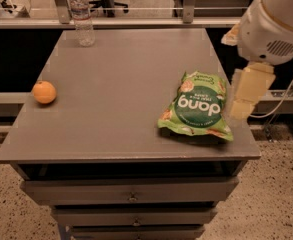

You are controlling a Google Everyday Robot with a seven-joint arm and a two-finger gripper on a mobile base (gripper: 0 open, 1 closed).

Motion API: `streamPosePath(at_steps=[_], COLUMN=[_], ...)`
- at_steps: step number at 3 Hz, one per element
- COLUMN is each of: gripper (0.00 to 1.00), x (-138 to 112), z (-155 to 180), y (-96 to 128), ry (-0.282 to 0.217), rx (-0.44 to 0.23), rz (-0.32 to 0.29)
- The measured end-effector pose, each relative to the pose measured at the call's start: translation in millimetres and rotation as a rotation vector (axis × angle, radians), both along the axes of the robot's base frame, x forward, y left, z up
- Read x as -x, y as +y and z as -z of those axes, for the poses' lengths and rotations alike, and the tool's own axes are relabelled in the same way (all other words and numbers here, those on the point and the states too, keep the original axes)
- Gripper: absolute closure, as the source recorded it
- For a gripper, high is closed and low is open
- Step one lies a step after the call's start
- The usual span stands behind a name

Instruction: Move orange near green rice chip bag

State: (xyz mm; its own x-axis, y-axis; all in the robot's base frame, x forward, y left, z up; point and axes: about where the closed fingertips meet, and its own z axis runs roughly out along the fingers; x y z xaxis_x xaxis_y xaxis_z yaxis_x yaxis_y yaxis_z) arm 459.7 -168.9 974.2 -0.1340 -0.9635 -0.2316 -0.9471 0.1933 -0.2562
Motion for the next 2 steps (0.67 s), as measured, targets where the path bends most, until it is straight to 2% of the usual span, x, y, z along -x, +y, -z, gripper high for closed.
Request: streamPosePath(at_steps=[1,2], gripper=[0.0,0.0], x=[-28.9,-52.6], z=[7.8,14.2], y=[91.6,201.4], ry=[-0.009,0.009], rx=[-0.034,-0.087], rz=[-0.127,-0.239])
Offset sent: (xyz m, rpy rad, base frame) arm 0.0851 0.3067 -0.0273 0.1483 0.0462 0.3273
